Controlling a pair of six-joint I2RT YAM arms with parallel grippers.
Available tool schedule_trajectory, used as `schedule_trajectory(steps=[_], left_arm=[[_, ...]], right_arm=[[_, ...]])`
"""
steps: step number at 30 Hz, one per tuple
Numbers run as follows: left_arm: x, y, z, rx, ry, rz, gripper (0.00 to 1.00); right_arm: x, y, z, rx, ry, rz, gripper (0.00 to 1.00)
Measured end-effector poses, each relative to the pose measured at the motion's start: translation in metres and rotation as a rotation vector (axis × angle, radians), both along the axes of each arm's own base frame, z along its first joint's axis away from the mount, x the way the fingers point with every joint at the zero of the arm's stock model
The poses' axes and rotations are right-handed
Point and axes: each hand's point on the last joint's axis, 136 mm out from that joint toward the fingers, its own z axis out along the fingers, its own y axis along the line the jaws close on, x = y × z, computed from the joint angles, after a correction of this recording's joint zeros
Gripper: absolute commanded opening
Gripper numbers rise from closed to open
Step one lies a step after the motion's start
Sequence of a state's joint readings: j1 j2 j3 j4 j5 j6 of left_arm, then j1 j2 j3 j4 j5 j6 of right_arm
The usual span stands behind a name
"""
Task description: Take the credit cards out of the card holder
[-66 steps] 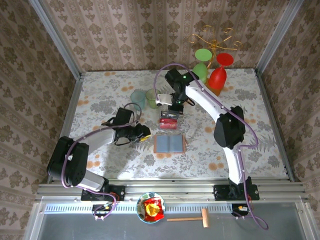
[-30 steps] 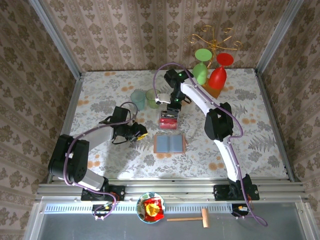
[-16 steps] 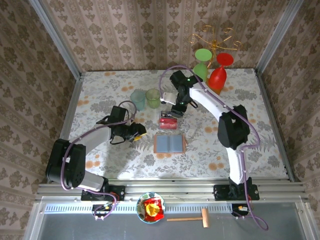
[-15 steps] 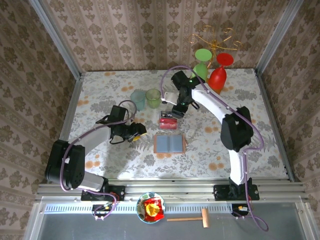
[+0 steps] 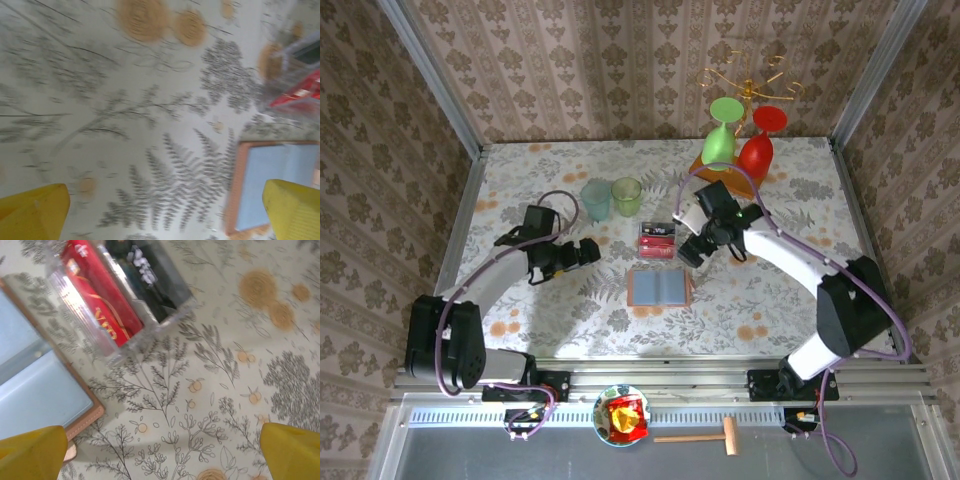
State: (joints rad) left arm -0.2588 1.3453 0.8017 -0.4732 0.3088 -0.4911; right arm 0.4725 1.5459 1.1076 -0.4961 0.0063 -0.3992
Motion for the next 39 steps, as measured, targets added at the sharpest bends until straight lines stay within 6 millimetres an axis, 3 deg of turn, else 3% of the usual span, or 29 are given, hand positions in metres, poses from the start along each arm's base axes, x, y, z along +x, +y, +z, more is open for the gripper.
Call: schedule_trajectory(steps=[11, 17, 21, 25, 28, 34, 39], left_arm=[[0.030, 0.084, 0.038, 0.406, -0.347, 0.111, 1.00], [0.037, 0.125, 0.023, 0.535, -0.426, 0.173, 1.00], [0.048, 0.138, 0.005, 0.565, -0.476, 0.170, 1.00], [0.060, 0.146, -0.011, 0.544, -0.547, 0.183, 1.00], [0.073, 0.141, -0.011, 0.521, -0.621, 0.158, 1.00], [0.102, 0.129, 0.010, 0.482, -0.804, 0.107, 1.00], [0.104, 0.128, -0.007, 0.461, -0.827, 0.088, 1.00]], right_arm=[[0.006, -0.102, -0.030, 0.067, -0.156, -0.509, 1.00], [0.017, -0.155, -0.034, 0.127, -0.280, -0.743, 1.00], [0.018, -0.180, -0.038, 0.190, -0.366, -0.846, 1.00], [0.029, -0.191, -0.025, 0.249, -0.459, -0.886, 1.00], [0.043, -0.196, -0.013, 0.299, -0.536, -0.897, 1.00], [0.046, -0.200, -0.026, 0.335, -0.554, -0.900, 1.00], [0.045, -0.192, -0.033, 0.382, -0.562, -0.856, 1.00]])
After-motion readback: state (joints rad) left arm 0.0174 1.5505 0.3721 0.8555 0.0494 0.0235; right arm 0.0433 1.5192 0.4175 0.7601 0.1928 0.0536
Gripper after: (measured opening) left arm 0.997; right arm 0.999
